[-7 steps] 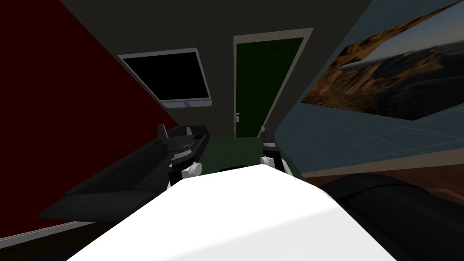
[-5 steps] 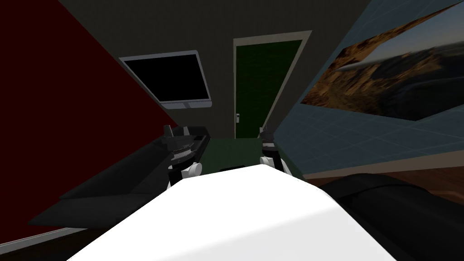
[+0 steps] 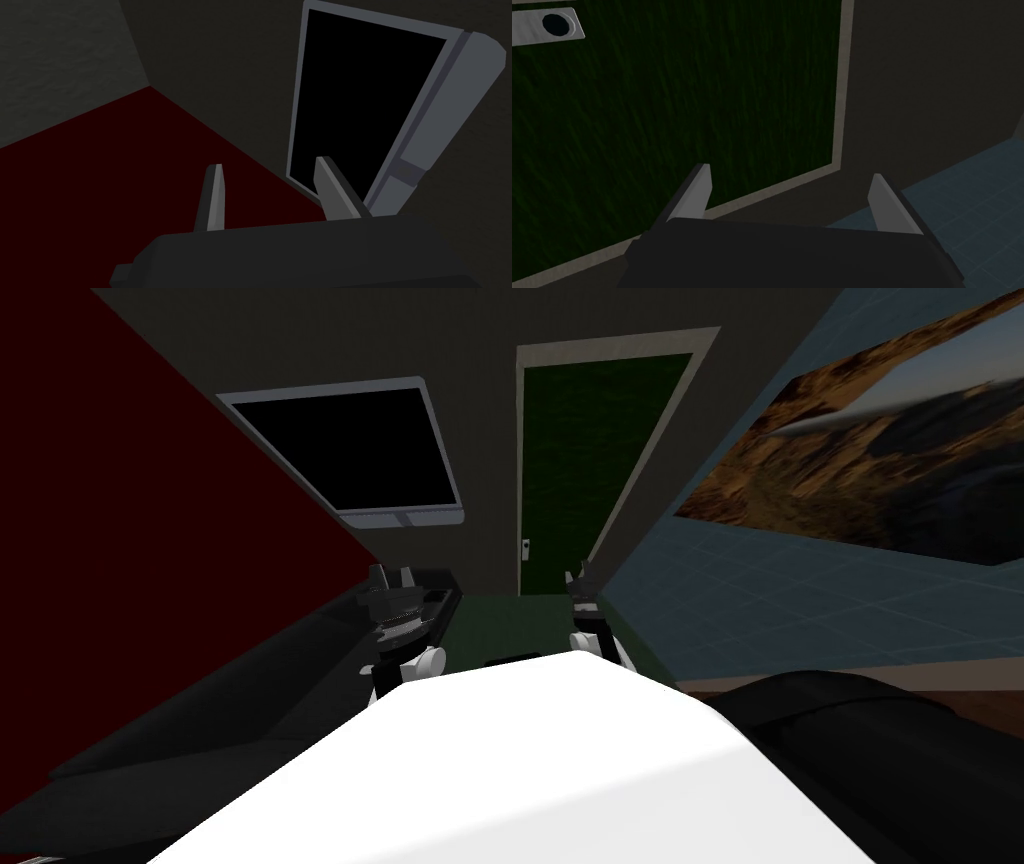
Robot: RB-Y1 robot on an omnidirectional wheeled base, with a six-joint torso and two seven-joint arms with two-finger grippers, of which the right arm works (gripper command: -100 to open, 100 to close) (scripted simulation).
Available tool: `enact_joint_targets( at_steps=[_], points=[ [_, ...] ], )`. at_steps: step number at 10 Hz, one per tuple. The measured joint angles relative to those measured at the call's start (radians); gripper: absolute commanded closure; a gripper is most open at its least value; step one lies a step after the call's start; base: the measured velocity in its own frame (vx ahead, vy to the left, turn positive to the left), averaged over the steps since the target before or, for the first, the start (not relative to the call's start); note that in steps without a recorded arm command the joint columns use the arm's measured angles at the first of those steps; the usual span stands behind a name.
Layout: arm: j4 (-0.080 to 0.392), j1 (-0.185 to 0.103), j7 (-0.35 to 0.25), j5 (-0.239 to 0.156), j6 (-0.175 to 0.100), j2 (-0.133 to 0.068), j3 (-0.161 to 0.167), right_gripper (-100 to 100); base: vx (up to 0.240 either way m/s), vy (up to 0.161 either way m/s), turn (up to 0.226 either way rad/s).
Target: Pull the door open
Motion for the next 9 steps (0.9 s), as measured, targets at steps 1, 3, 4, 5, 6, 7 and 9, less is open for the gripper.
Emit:
enact_joint_targets(
  at_steps=[1,3,4,5,6,7,9],
  points=[
    [0.017,-0.011,-0.019,-0.019,-0.001,-0.01,0.006,-100,0.104,0.013,-0.012],
    [0.042,-0.022,-0.059,-0.058,0.001,-0.03,0.018,-100,0.133,0.01,-0.024],
    [0.058,-0.032,-0.078,-0.075,0.001,-0.038,0.024,-100,0.144,0.013,-0.022],
    [0.079,-0.043,-0.099,-0.097,-0.001,-0.048,0.033,-100,0.132,0.036,-0.013],
    [0.09,-0.048,-0.119,-0.115,-0.001,-0.056,0.04,-100,0.12,0.031,-0.017],
    [0.101,-0.052,-0.136,-0.131,-0.002,-0.063,0.047,-100,0.154,0.015,-0.028],
    [0.13,-0.068,-0.18,-0.175,0.002,-0.083,0.061,-100,0.127,0.007,-0.016]
  ],
)
